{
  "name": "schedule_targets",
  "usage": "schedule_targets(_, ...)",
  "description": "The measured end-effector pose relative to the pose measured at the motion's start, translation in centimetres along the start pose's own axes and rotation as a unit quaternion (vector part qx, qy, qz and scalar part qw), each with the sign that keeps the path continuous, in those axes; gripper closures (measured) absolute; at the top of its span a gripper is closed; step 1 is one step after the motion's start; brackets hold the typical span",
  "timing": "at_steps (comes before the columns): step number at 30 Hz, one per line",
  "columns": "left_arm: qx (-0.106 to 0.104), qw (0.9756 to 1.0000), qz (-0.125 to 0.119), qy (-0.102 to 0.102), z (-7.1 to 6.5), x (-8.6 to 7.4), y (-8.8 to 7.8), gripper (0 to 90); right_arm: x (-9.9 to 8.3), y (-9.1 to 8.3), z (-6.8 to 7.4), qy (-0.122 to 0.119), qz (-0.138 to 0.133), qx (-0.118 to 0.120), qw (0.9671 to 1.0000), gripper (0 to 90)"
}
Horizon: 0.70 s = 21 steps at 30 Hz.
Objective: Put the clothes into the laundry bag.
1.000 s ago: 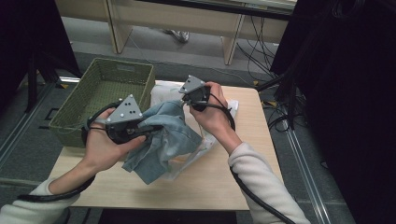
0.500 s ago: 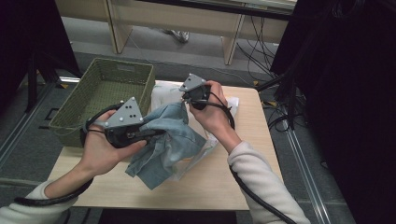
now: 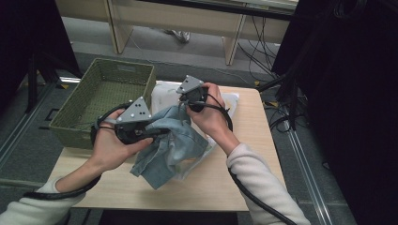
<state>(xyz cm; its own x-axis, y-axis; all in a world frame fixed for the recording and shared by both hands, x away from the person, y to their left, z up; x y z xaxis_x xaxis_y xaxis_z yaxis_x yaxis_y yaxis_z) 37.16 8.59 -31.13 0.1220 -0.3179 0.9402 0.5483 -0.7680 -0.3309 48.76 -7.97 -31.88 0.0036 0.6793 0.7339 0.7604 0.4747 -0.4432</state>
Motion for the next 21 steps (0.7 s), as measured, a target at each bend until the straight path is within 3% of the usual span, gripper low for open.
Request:
schedule_targets(1, 0.002, 1.0000, 0.002, 0.001, 0.1, 0.0, 0.2, 79.7, 0.0, 0.0, 0.2, 0.009, 0.002, 0.000, 1.0000, 89.7)
schedule_targets(14, 0.038, 0.9992, 0.014, -0.009, 1.3, -0.2, 2.1, 79.6, 0.2, -0.5, 0.6, 0.015, 0.001, 0.009, 0.9998, 89.7)
schedule_targets(21, 0.059, 0.9975, 0.036, -0.018, 2.2, -1.0, 3.2, 79.6, 0.1, -0.7, 0.6, 0.019, -0.003, 0.016, 0.9997, 89.8)
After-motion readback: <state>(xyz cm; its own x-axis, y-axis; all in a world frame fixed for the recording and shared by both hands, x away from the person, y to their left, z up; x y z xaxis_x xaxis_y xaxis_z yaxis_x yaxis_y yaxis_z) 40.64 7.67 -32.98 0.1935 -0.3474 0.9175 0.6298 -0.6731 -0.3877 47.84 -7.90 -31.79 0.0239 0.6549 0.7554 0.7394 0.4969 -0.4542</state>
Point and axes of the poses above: each handheld gripper's, and its own axes: y roughly forward along the jaws, x roughly out of its top, z roughly to its left, the point moved 2 cm from there along y, roughly forward along the jaws, and after that the axes turned 7 degrees about -z, right-handed, at the moved point
